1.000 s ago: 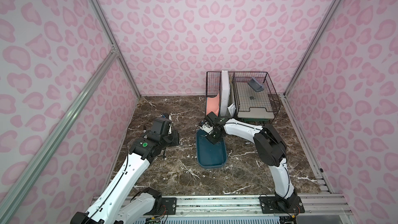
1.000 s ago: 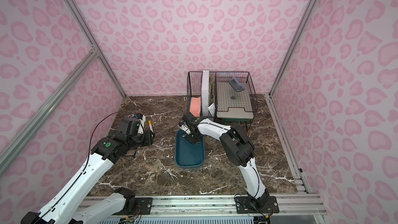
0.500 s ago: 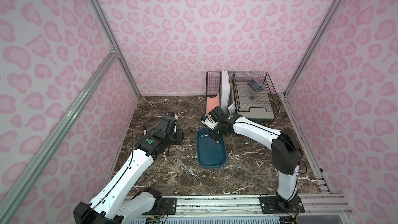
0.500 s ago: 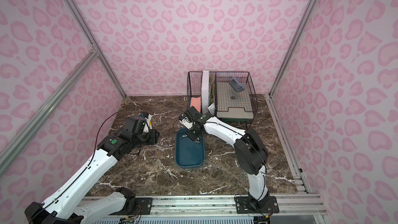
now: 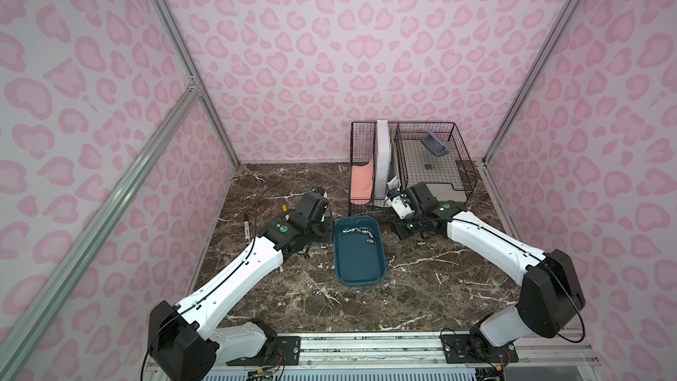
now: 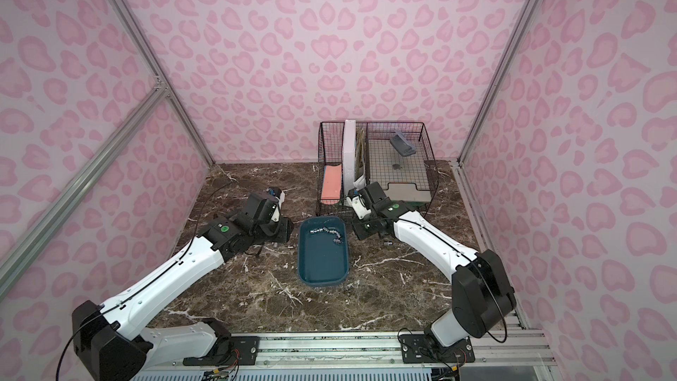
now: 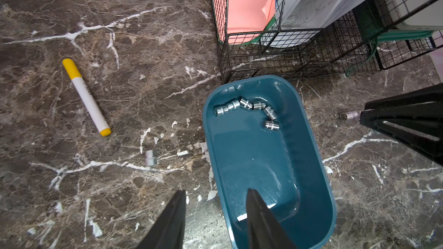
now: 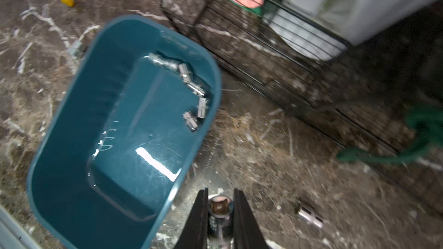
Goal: Take out the socket from the storage box
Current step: Place the socket head at the center of the board.
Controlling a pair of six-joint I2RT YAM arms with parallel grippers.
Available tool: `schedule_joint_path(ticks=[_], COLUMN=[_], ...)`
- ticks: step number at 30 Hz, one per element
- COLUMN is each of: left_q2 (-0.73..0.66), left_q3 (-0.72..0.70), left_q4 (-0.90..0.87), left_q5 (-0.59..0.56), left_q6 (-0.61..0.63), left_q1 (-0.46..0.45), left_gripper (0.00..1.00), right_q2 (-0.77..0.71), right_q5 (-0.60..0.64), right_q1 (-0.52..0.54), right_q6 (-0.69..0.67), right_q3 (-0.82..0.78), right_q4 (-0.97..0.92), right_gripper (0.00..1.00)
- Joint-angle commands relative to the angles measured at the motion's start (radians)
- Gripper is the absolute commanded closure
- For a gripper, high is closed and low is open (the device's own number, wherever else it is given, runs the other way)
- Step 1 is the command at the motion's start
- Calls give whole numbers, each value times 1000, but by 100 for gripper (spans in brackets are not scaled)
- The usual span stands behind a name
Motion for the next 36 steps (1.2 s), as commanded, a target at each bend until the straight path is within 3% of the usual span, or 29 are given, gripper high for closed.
schedule_joint_path(ticks=[1, 11, 15, 26, 36], left_q2=[42, 160, 180, 197, 197], left_q3=[24, 76, 77, 84, 82], left_q4=[39, 58, 74, 71, 70], left_q5=[-7, 5, 12, 1, -4], left_q6=[-8, -21, -28, -26, -34], left_q1=[-22, -58, -67, -77, -79], left_gripper=[54, 54, 53, 53, 53], right_q2=[-39, -37, -1, 77, 97], right_q5=[58, 180, 165, 195, 197], right_q1=[-51, -208, -253, -271, -274], right_q6=[96, 221, 235, 254, 256], right_q3=[-66, -199, -248, -280, -278], right_q4=[68, 114, 156, 201, 205], right_gripper=[91, 87, 87, 83, 70])
